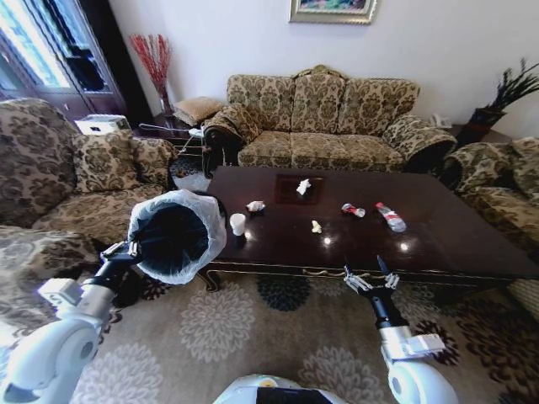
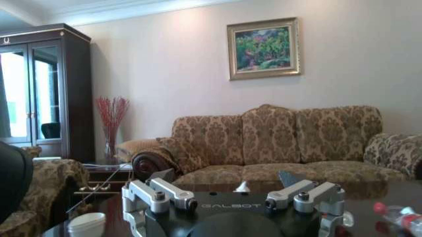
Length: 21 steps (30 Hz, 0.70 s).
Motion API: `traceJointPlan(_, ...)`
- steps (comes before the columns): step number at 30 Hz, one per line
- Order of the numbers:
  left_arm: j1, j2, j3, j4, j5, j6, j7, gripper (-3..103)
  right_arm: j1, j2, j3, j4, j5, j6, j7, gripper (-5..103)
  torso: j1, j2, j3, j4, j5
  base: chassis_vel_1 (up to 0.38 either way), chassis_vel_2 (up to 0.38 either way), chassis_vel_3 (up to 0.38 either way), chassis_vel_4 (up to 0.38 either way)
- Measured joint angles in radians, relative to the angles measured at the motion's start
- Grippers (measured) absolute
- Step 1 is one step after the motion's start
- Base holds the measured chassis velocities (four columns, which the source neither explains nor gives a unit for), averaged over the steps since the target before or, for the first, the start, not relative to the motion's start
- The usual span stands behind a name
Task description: Move to the front of the table and place the trash on the table into the trash bin.
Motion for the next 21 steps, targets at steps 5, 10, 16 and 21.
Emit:
traceJointPlan(5, 0.000, 0.001, 0.001, 0.001, 0.000, 0.000, 0.001, 0, 0.000, 0.001, -0.001, 0.000, 0.000, 0.000, 0.001, 100, 0.000, 0.000, 0.000, -0.0003, -0.0003, 0.313, 0.305, -0.314, -0.321)
traceJointPlan(10, 0.000, 0.001, 0.001, 0.001, 0.001, 0.000, 0.001, 0, 0.000, 0.001, -0.001, 0.000, 0.000, 0.001, 0.002, 100, 0.000, 0.000, 0.000, -0.0003, -0.0012, 0.364, 0.358, -0.362, -0.343)
traceJointPlan(16, 0.000, 0.001, 0.001, 0.002, 0.001, 0.001, 0.001, 0, 0.000, 0.001, -0.001, 0.000, 0.000, 0.001, 0.002, 100, 0.000, 0.000, 0.000, -0.0003, -0.0005, 0.340, 0.358, -0.362, -0.362)
traceJointPlan(21, 0.000, 0.001, 0.001, 0.002, 0.001, 0.001, 0.000, 0, 0.000, 0.001, -0.001, 0.000, 0.000, 0.001, 0.002, 100, 0.000, 0.000, 0.000, 0.0000, -0.0012, 0.198, 0.198, -0.217, -0.198)
